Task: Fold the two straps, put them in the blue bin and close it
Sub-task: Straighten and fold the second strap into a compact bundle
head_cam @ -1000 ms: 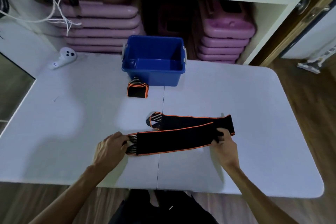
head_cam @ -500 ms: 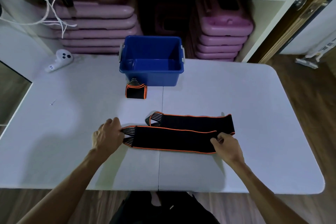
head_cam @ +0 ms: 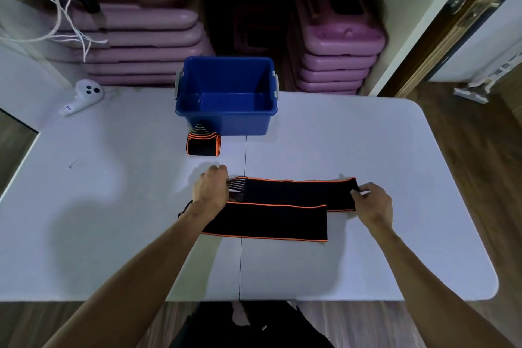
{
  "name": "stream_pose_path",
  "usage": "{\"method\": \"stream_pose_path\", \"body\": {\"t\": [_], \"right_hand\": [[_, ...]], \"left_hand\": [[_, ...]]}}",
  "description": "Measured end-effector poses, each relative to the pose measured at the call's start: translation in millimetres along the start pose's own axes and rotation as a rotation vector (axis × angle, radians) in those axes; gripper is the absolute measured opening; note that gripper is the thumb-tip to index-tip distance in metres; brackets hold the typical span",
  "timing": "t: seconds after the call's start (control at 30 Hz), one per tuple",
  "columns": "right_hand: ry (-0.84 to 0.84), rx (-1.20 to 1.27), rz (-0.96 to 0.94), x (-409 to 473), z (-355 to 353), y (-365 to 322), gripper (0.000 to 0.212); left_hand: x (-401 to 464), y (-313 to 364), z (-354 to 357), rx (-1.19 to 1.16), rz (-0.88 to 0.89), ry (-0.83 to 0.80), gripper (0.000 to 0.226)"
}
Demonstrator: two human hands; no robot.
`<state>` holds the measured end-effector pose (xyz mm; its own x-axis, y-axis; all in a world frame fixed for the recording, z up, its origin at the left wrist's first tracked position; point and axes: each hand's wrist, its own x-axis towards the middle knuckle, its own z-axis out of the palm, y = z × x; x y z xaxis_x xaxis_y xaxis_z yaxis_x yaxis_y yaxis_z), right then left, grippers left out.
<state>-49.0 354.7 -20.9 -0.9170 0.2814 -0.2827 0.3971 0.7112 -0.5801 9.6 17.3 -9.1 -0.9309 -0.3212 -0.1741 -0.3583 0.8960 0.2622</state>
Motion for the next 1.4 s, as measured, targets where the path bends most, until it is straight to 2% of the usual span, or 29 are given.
{"method": "stream_pose_path", "body": {"t": [0.13,0.2,0.3,0.4,0.53,0.67,0.8,0.9,1.0,1.13,1.27,1.4], "right_hand": [[0.155,0.226,-0.117,-8,-13,-16,0.016],[0.152,0.353,-0.167,-12,-19,-24,0.013],[-0.013,0.442,-0.206,-20,-23,-28,0.008],[-0.173,0.472,-0.174,-34,-17,-21,0.012],[-0.269,0.464,-0.124,-53,-3,-14,0.019],[-0.322,0.47,-0.123,-63,4,-19,0.023],[-0.356,0.434,-0.132,-65,4,-24,0.023],[-0.429,0.389,-0.137,-64,7,-25,0.021],[-0.472,0.194,-0.156,-64,16,-21,0.021],[-0.404,0.095,-0.187,-63,26,-14,0.019],[-0.364,0.062,-0.211,-65,33,-17,0.012],[-0.385,-0.044,-0.188,-63,34,-22,0.023]], "left_hand": [[0,-8,-24,-0.268,0.042,0.212,0.011],[-6,-21,-36,-0.317,0.078,0.258,0.008],[-22,-49,-40,-0.374,-0.06,0.122,0.015],[-48,-73,-25,-0.383,-0.153,-0.034,0.023],[-62,-91,-11,-0.356,-0.193,0.021,0.018],[-60,-91,-5,-0.328,-0.184,0.048,0.035],[-52,-93,-4,-0.286,-0.252,-0.025,0.04],[-49,-98,-4,-0.322,-0.279,-0.057,0.03],[-46,-99,-4,-0.3,-0.262,-0.043,0.022],[-44,-104,-2,-0.251,-0.256,-0.008,0.014],[-46,-109,2,-0.248,-0.221,0.008,0.019],[-45,-118,-2,-0.29,-0.203,0.082,0.004]]}}
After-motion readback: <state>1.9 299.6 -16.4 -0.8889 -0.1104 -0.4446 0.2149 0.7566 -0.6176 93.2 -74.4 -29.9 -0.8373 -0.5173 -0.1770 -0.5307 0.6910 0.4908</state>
